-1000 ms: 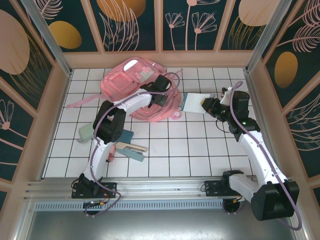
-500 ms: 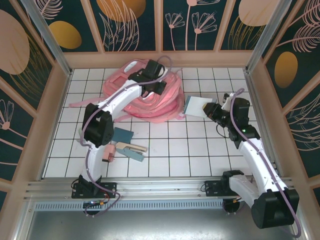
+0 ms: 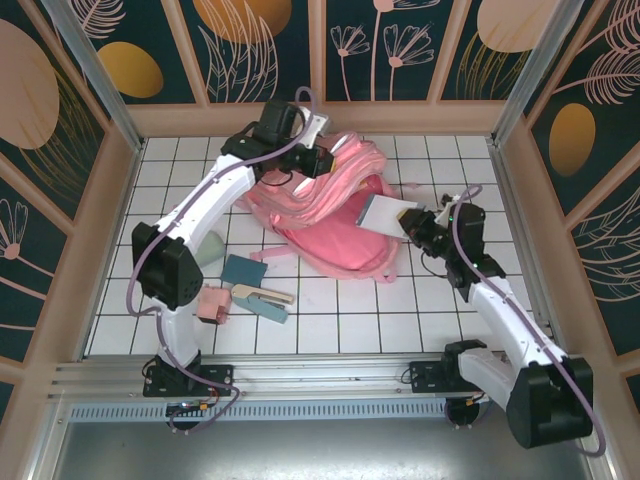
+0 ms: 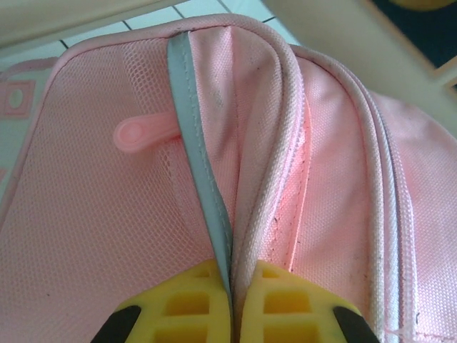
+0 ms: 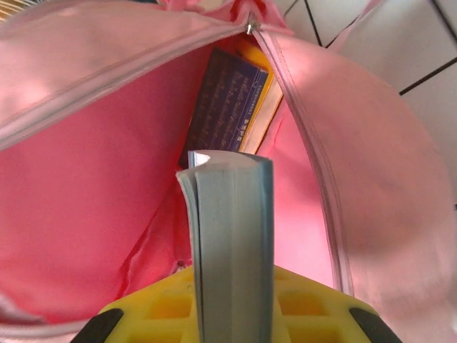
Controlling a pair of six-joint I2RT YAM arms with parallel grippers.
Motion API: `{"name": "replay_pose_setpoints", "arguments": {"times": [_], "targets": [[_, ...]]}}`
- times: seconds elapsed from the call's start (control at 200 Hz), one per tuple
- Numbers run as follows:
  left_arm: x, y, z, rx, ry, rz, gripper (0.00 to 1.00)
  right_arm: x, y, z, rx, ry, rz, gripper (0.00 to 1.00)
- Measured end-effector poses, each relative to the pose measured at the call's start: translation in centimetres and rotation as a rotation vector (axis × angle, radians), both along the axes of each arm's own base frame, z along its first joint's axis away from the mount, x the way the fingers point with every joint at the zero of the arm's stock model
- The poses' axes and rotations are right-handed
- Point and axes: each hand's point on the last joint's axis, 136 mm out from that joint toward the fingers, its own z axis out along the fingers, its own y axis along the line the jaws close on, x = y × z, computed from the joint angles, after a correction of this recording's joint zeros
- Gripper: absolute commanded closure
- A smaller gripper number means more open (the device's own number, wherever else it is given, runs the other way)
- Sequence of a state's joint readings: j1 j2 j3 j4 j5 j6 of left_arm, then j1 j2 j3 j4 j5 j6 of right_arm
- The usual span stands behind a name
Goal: Pack the student bag
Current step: Place the loose stationery in the student bag.
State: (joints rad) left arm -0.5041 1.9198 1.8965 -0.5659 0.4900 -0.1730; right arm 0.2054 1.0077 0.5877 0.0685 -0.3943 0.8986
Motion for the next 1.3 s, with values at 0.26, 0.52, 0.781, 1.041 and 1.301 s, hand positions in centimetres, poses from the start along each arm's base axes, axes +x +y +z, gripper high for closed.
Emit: {"name": "replay_pose_setpoints", "arguments": {"times": [0.26,0.52,0.781,1.041,1.301], "targets": [[0.6,0.8,1.9,-0.167,0.080,0.024,1.00,1.1,4.6,-2.8,0.041,0.125,-0.016,1.00],[0.7,0.0,2.8,-0.269,0.159,0.051,1.00,2.6,8.3,-2.3,0.087,0.076,-0.106,1.00],[0.6,-0.5,3.0,-0.322,0.201,0.049,1.00,8.1,14.2,-5.4,0.098,0.121,-0.041,1.00],[0.7,-0.9,2.1,-0.328,0.221,0.026,1.00,7.7,22.4,-7.4,0.076,0.122,0.146,0.87],[1.4,-0.3,1.9,-0.338,0.227,0.026,1.00,9.4,25.4,-8.1,0.120,0.115,0.168,0.31]]}}
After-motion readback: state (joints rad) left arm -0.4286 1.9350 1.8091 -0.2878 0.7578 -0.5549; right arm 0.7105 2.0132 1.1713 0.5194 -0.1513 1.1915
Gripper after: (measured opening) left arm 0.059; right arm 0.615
